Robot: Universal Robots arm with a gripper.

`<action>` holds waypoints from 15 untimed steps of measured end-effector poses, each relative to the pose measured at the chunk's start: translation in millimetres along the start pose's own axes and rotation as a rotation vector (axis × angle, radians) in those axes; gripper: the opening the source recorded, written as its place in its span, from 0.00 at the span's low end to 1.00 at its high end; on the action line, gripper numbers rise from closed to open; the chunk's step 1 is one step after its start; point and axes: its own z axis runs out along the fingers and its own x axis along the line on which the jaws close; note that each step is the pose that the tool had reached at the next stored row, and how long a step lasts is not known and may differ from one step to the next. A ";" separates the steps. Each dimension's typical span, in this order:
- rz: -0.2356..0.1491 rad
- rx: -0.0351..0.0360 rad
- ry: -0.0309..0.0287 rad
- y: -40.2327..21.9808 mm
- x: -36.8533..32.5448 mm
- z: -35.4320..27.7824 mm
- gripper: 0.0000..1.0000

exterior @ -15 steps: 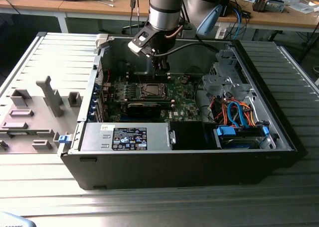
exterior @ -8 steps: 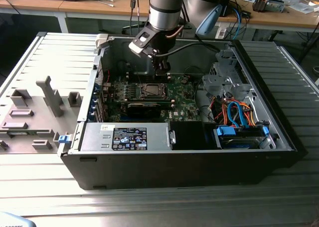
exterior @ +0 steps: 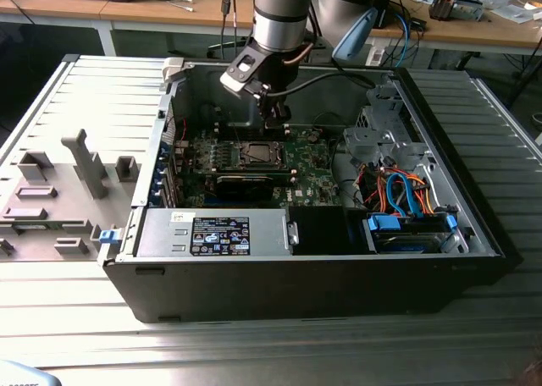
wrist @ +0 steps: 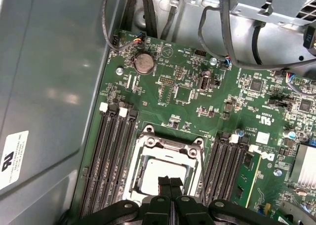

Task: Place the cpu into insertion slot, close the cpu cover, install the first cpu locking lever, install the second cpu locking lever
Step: 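Install the first cpu locking lever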

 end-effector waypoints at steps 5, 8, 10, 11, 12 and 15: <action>-0.019 -0.0002 -0.0005 0.0 0.0 0.0 0.11; -0.031 -0.0003 -0.0009 0.0 0.0 0.0 0.11; -0.039 -0.0004 -0.0011 0.0 0.0 0.0 0.11; -0.049 -0.0004 -0.0013 0.0 0.0 0.0 0.11; -0.057 -0.0005 -0.0016 0.0 0.0 0.0 0.11; -0.077 -0.0007 -0.0022 0.0 0.0 0.0 0.11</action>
